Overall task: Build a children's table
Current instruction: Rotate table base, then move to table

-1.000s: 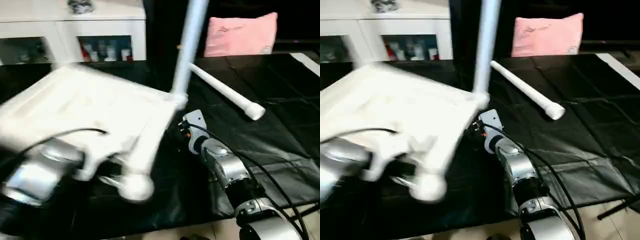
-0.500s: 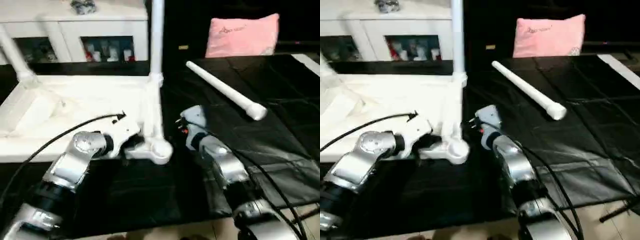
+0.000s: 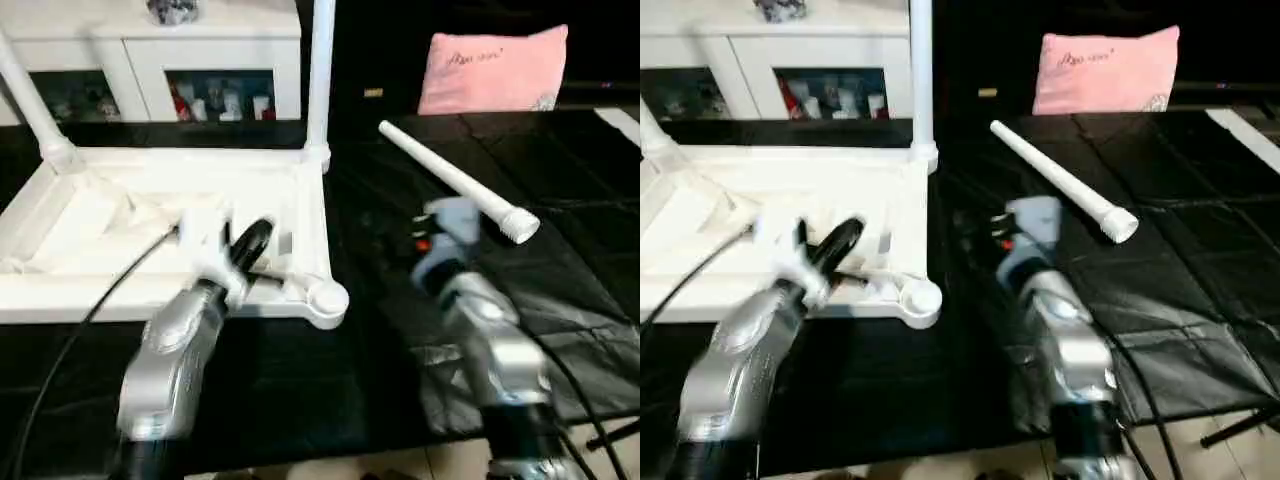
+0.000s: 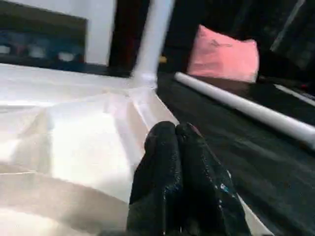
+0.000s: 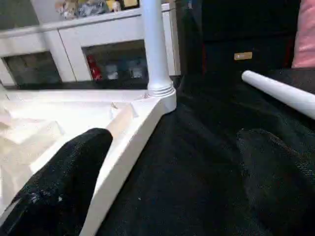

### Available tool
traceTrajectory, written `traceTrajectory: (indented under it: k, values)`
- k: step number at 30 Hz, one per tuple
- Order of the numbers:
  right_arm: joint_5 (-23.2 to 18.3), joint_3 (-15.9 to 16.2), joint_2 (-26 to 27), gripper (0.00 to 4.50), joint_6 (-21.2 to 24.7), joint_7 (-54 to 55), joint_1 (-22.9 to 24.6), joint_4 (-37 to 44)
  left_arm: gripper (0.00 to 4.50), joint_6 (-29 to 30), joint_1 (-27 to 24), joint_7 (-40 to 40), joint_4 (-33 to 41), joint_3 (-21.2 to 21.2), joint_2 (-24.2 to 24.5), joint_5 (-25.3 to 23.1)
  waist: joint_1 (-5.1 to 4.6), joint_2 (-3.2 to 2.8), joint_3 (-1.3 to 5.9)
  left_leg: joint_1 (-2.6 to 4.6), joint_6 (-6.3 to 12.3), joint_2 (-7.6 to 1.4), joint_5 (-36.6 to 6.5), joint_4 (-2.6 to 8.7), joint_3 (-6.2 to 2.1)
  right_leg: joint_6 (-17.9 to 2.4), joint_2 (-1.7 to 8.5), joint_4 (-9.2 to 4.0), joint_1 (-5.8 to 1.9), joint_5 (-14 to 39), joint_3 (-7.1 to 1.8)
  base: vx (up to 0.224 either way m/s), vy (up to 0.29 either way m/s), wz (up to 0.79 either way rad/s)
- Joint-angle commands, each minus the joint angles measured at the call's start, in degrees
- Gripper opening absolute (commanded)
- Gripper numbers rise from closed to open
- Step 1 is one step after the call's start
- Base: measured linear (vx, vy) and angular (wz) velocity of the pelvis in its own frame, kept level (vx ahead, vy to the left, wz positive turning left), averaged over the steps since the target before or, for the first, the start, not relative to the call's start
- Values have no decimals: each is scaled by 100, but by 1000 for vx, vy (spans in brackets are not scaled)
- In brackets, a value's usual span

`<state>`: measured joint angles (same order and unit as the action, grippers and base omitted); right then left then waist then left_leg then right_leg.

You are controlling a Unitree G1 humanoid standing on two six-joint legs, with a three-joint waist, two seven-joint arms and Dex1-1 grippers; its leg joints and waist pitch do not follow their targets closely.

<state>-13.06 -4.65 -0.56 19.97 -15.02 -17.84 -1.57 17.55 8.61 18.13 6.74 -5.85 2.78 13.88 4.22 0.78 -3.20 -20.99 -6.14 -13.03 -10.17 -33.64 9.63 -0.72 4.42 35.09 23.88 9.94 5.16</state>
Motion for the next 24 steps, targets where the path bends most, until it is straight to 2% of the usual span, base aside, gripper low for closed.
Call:
traceTrajectory:
  k: [1, 2, 4, 6, 8, 9, 13, 14, 15, 17, 19, 20, 24]
  values:
    - [-257, -101, 57, 450, 303, 58, 28, 257, 6, 94, -33, -156, 294, 24, 40, -37, -10, 25, 354, 26, 112, 15, -1350, 395, 53, -234, 230, -532, -280, 2092, -267, 0, 0, 0]
    - [-216, -83, 47, 450, 325, 72, 41, 270, 6, 112, -52, -159, 340, 36, 67, -51, -25, 55, 347, 21, 97, 12, -1412, 401, 48, -178, 229, -540, -273, 2138, -266, 0, 0, 0]
    - [-201, -61, 38, 450, 366, 83, 63, 304, 6, 197, -72, -170, 395, 32, 65, -18, -33, 46, 345, 20, 65, 19, -1449, 407, 43, -137, 229, -553, -266, 2200, -263, 0, 0, 0]
    - [-45, 80, -23, 450, 303, 48, 123, 358, 42, 586, -92, -263, 537, 48, 95, -25, -54, 48, 350, 19, 0, 23, -1469, 404, 41, -128, 218, -534, -259, 2082, -278, 0, 0, 0]
    - [169, 285, -157, 450, -220, -182, 183, 309, 51, 566, -65, -286, 573, 85, 117, -76, -54, 49, 360, 13, -5, 26, -1473, 398, 35, -97, 227, -544, -263, 2057, -278, 0, 0, 0]
    - [237, 308, -166, 450, -275, -104, 214, 320, 61, 600, -47, -315, 598, 97, 118, -53, -52, 43, 362, 12, -5, 28, -1460, 397, 36, -100, 228, -548, -267, 2021, -281, 0, 0, 0]
    - [272, 247, -156, 450, 39, 175, 252, 346, 90, 628, 75, -445, 585, 148, 138, -120, -82, 67, 365, 4, 8, 44, -1471, 393, 36, -123, 209, -536, -273, 1980, -282, 0, 0, 0]
    - [294, 238, -161, 450, 25, 203, 247, 337, 97, 641, 92, -452, 568, 146, 139, -127, -73, -1, 369, 12, -10, 44, -1453, 392, 29, -138, 209, -524, -269, 1927, -285, 0, 0, 0]
    - [294, 238, -161, 450, 25, 203, 247, 337, 113, 641, 92, -452, 568, 146, 139, -127, -89, 24, 369, 4, -12, 43, -1452, 391, 34, -135, 203, -538, -271, 1893, -286, 0, 0, 0]
    - [288, 234, -182, 450, -75, 175, 243, 306, 122, 680, 135, -523, 520, 127, 119, -147, -93, 12, 371, 3, -21, 44, -1474, 391, 30, -155, 206, -528, -281, 1846, -281, 0, 0, 0]
    - [352, 269, -210, 450, -209, 195, 261, 275, 145, 689, 158, -553, 499, 125, 115, -149, -93, 28, 383, 3, -14, 46, -1447, 380, 33, -175, 207, -523, -289, 1783, -282, 0, 0, 0]
    - [366, 281, -217, 450, -244, 207, 275, 272, 155, 692, 168, -571, 488, 126, 112, -141, -90, 10, 382, 1, -16, 43, -1399, 382, 30, -200, 204, -510, -291, 1693, -283, 0, 0, 0]
    - [566, 307, -254, 450, -170, 471, 286, 248, 200, 705, 175, -624, 473, 136, 110, -118, -99, 26, 383, 4, -27, 47, -1396, 376, 36, -240, 197, -505, -294, 1666, -283, 0, 0, 0]
